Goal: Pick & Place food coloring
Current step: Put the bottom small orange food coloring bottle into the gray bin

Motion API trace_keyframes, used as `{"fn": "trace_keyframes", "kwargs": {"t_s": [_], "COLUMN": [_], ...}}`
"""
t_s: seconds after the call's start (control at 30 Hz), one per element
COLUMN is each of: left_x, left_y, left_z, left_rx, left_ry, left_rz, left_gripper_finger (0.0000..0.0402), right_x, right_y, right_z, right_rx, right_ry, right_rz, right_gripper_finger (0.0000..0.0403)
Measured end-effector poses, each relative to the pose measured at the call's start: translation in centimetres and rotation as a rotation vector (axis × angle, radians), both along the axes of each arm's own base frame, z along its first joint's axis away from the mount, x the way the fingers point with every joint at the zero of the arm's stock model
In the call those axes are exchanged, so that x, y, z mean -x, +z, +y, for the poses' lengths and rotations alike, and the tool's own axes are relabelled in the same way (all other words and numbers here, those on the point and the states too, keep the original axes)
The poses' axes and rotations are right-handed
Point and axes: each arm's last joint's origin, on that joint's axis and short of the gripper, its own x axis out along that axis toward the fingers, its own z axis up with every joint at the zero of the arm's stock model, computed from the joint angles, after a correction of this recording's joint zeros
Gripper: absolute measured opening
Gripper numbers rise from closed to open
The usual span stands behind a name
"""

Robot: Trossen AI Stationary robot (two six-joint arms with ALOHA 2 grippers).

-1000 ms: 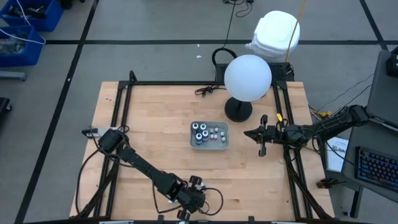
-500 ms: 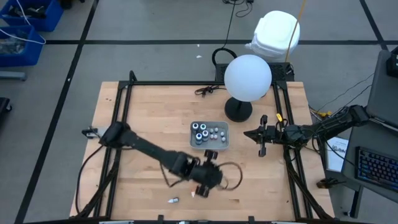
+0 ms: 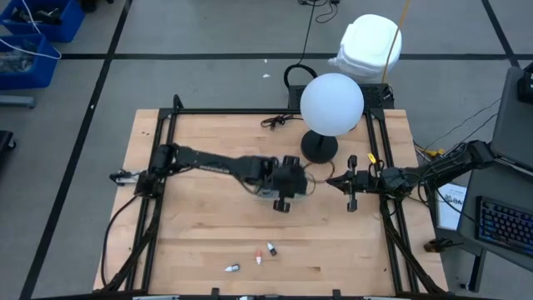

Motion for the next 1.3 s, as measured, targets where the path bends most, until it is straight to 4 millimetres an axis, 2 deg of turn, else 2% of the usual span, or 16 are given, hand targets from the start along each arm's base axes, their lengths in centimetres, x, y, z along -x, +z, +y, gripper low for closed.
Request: {"fn": "trace_keyframes", "kwargs": {"t_s": [0.2,0.4,0.73,1.0,1.3], "left_x": [-0.1,-0.4,-0.2,0.1,0.1], "left_y": [-0.7,-2.0,-5.1,-6.7,-7.5], "left_z": [3.6,5.2,5.1,5.1,5.1], "left_rx": [0.033,0.033,0.035,0.041,0.050], "left_ry": [-0.076,-0.052,-0.058,-0.049,-0.037], "left_rz": [0.042,0.040,0.039,0.017,0.025], "left_gripper_finger": [0.0075,0.0075,0.0076,0.0076,0.0076], "right_x": [0.0,0.0,0.0,0.0,0.0], "right_y": [0.0,-0.3,-0.3,-0.3,-0.2], "right_z": [0.0,0.0,0.0,0.0,0.0], "right_rx": [0.057,0.065,0.071,0.069,0.067], "right_ry": [-0.001,-0.001,-0.002,-0.002,-0.002], "right_rz": [0.006,0.031,0.034,0.033,0.028], "right_gripper_finger": [0.0000,0.0000,0.0000,0.0000,0.0000]}}
